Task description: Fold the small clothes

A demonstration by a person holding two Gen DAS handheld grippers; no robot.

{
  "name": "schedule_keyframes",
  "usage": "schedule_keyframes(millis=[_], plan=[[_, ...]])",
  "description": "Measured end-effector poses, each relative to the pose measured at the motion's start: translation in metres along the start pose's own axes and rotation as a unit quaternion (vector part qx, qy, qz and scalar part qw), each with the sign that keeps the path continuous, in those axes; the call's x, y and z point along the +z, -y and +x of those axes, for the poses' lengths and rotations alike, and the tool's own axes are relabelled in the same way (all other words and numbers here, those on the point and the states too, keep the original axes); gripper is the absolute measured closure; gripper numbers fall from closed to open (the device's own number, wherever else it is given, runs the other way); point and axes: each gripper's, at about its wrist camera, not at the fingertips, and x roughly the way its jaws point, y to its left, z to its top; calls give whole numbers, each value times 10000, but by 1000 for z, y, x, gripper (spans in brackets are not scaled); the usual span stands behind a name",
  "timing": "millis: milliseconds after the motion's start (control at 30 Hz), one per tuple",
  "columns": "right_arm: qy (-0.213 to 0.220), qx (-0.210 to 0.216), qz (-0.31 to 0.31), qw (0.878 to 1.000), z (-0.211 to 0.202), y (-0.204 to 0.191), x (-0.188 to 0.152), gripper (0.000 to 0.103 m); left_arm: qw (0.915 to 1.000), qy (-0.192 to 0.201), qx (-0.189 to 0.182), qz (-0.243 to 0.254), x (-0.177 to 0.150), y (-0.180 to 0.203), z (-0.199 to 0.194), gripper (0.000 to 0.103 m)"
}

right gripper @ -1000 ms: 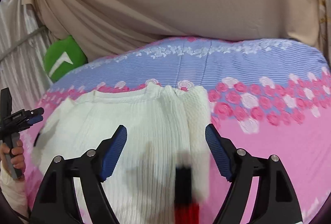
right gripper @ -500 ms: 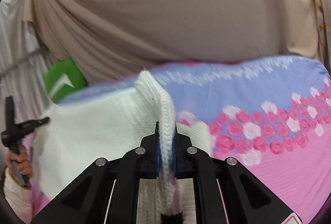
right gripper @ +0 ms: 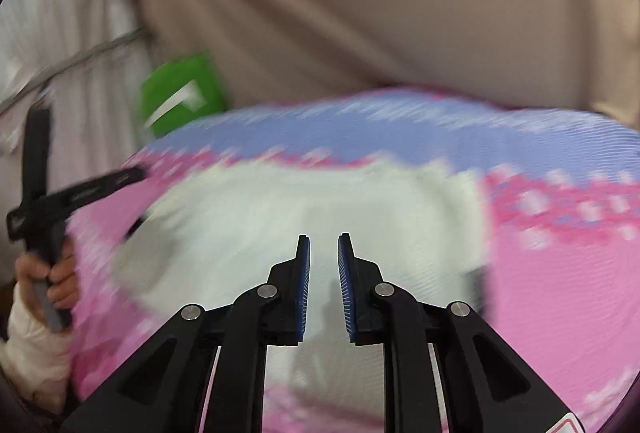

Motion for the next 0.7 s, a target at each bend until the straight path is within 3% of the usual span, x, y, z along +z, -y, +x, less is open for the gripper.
schedule_keyframes(millis=[67, 133, 200, 300, 400, 467, 567, 700], plan=[[-427, 352, -171, 9983, 27, -25, -17, 89, 9988, -476, -121, 78, -22, 20, 22, 72], [-689, 72, -277, 9972, 41, -28, -33, 93, 9952, -972, 104, 43, -46, 23, 49, 72], [-694, -336, 10, 9970, 30, -2, -42, 93, 9927, -1182, 174, -174, -63, 7, 53, 73], [-561, -1101, 887, 9884, -11, 67, -60, 96, 9920, -1139, 467, -293, -77, -17, 31, 77], [-340, -1168, 1746, 9771, -49, 117, -83, 103, 9918, -1101, 491, -423, -89, -32, 24, 78], [-276, -1139, 1892, 9749, -56, 122, -92, 103, 9921, -1032, 643, -313, -92, -27, 23, 78], [-290, -1514, 1509, 9765, -47, 104, -89, 103, 9901, -961, 1020, -110, -93, -10, 26, 78], [-238, -1575, 1337, 9781, -43, 88, -88, 89, 9890, -916, 1160, -54, -93, -7, 27, 78]])
